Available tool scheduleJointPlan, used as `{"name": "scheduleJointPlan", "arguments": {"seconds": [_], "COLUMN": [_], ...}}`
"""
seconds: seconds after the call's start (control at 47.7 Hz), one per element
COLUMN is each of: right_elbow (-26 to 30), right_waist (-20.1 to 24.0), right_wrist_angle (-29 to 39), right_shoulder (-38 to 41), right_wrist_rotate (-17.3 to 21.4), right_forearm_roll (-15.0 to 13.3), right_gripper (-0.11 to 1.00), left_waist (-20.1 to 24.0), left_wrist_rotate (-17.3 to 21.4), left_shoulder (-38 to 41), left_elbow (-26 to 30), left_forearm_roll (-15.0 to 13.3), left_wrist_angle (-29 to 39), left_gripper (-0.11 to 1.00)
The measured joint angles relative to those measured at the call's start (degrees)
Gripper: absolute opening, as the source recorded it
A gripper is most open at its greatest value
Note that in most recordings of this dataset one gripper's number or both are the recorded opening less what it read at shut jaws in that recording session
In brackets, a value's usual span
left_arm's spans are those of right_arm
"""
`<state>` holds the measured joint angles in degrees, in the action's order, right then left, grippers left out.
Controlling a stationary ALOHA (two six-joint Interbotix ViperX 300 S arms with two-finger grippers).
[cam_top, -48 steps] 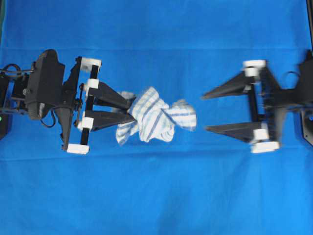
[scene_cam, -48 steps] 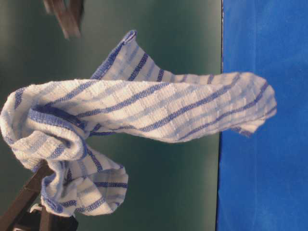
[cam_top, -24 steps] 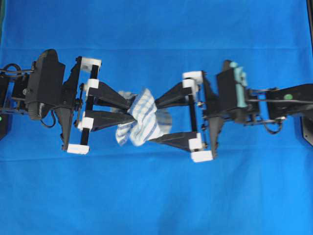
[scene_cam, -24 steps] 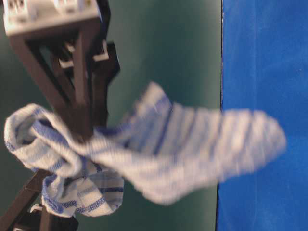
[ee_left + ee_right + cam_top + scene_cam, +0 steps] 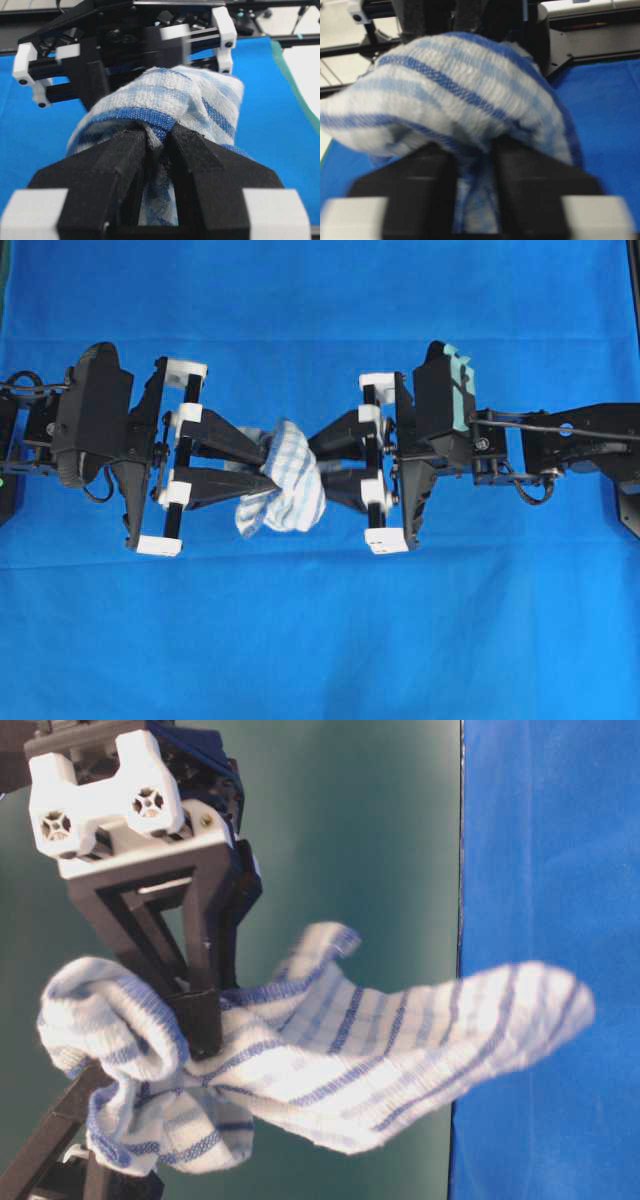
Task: Hand over the towel.
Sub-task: 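Grasp the hanging towel with the right gripper beside the left gripper, then open the left gripper and pull it back, leaving towel in right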
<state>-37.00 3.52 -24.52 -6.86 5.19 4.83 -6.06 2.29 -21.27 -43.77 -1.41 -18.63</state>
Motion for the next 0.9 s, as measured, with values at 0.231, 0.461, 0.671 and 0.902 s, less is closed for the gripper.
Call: {"name": "scheduleJointPlan", "arguments": {"seconds": [0.231,0.461,0.671,0.902], "right_elbow": [0.1,0.1,-0.4,-3.9], "right_waist": [0.1,0.0,0.0,0.1], "right_wrist_angle": [0.0,0.1,0.1,0.2], "right_shoulder": [0.0,0.0,-0.8,-5.2], "right_wrist_rotate": [-0.1,-0.1,-0.1,0.0], "right_forearm_roll": [0.0,0.0,-0.1,0.0], "right_gripper": [0.08,0.08,0.08,0.08], "left_waist": [-0.1,-0.1,-0.2,-0.3], "left_wrist_rotate": [0.1,0.1,-0.7,-1.0], "left_shoulder": [0.0,0.0,0.0,-4.1], "left_elbow": [0.0,0.0,-0.2,-3.5], "left_forearm_roll": [0.0,0.1,0.1,0.0], "left_wrist_angle": [0.0,0.0,0.0,0.5], "left_gripper": [0.11,0.11,0.35,0.92]}}
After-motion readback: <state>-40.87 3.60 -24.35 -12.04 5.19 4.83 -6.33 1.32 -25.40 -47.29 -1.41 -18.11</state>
